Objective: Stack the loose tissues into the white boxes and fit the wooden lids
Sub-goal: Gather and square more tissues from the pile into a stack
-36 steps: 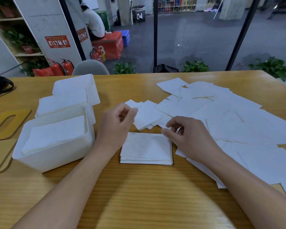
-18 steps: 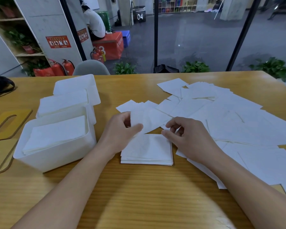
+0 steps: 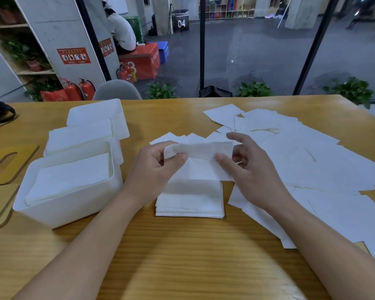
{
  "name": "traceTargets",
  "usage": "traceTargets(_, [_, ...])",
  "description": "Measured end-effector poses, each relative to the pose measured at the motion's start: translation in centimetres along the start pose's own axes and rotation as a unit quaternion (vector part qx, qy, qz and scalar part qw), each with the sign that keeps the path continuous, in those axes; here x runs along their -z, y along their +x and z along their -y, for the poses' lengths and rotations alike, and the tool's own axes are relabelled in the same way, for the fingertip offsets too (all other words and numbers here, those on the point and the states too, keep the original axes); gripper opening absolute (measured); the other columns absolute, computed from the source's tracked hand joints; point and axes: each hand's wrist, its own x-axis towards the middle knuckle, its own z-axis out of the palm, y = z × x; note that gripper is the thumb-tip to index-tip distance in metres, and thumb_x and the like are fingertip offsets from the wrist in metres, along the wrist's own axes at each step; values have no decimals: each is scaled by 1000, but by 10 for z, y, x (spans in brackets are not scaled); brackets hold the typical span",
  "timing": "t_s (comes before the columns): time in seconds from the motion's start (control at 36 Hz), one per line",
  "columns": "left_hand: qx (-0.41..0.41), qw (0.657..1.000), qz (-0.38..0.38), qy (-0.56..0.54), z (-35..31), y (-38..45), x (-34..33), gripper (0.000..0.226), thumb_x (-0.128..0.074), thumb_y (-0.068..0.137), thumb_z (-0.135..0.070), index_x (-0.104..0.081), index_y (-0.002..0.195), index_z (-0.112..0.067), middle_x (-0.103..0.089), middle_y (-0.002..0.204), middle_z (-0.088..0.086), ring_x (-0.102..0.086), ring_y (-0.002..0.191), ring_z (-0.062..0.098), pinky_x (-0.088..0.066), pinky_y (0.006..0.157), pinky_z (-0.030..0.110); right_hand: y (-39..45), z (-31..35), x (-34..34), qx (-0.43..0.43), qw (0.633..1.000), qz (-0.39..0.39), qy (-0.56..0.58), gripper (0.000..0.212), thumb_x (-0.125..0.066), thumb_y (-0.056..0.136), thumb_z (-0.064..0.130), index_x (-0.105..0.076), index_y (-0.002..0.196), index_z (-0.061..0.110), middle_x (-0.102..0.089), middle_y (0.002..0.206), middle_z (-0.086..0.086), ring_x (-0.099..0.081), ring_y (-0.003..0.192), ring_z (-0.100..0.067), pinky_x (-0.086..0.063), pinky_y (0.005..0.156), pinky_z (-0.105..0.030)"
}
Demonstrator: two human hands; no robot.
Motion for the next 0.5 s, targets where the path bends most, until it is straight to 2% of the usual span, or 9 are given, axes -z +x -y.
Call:
traceTargets(0.08, [22, 999, 27, -25, -2, -1, 0, 24, -76, 100, -42, -81, 115, -23, -76, 90, 12, -68, 84, 49, -57, 70, 61, 1, 0, 3, 11, 999, 26, 21, 30, -74, 104, 34, -64, 132, 41, -57, 66, 3, -58, 59, -12, -50, 66, -26])
traceTargets(0.14, [33, 999, 31, -3, -4, -1, 1, 31, -78, 97, -50, -80, 123, -34, -77, 100, 17, -68, 92, 53, -59, 76, 62, 1, -1, 3, 4, 999, 45, 28, 27, -74, 103, 29, -67, 127, 41, -56, 63, 3, -59, 56, -14, -49, 63, -24])
traceTargets(0.19, [54, 997, 42, 36, -2, 0, 7, 35, -78, 95, -54, -76, 128, -43, -71, 95, 24, -65, 84, 50, -56, 74, 57, -1, -2, 1, -6, 997, 67, 27, 26, -75, 102, 28, -68, 123, 41, -57, 62, 2, -61, 54, -15, -50, 60, -23])
traceTargets(0.22, [62, 995, 55, 61, 0, 0, 10, 33, -78, 96, -52, -75, 128, -47, -71, 90, 16, -66, 79, 39, -52, 71, 49, -2, -3, 1, -6, 997, 77, 18, 26, -75, 102, 27, -68, 123, 40, -57, 62, 2, -62, 54, -15, -50, 59, -22])
traceTargets(0.28, [69, 986, 77, 132, 3, 0, 15, 23, -76, 100, -47, -75, 122, -52, -73, 90, -22, -66, 81, -1, -48, 75, 35, -5, -3, -1, 0, 995, 99, -13, 26, -73, 102, 27, -67, 124, 39, -61, 61, 1, -64, 55, -16, -52, 60, -20])
traceTargets(0.33, [82, 973, 99, 189, 1, -1, 18, 17, -73, 102, -45, -75, 116, -54, -75, 108, -26, -64, 98, -12, -49, 83, 30, -6, -3, -3, 4, 993, 109, -38, 27, -73, 102, 29, -66, 126, 39, -63, 62, 2, -62, 55, -13, -51, 58, -18])
traceTargets(0.39, [82, 966, 118, 216, 0, -2, 18, 16, -72, 102, -44, -75, 115, -53, -75, 109, -22, -61, 85, -15, -45, 73, 23, -7, -3, -5, 1, 991, 118, -55, 30, -75, 101, 29, -65, 127, 40, -66, 65, 2, -61, 55, -11, -50, 57, -17])
traceTargets(0.47, [84, 958, 120, 246, 0, -2, 17, 16, -71, 102, -44, -74, 116, -52, -68, 83, -11, -52, 62, 3, -37, 59, 22, -10, -5, -7, -2, 987, 139, -84, 35, -76, 99, 31, -63, 129, 43, -69, 69, 3, -61, 57, -10, -53, 60, -25])
traceTargets(0.5, [86, 957, 121, 250, 1, -2, 17, 17, -71, 101, -44, -74, 116, -51, -63, 75, -15, -50, 60, 5, -35, 57, 19, -11, -5, -8, 0, 986, 142, -91, 37, -77, 98, 31, -62, 130, 43, -69, 70, 4, -60, 58, -8, -53, 62, -26])
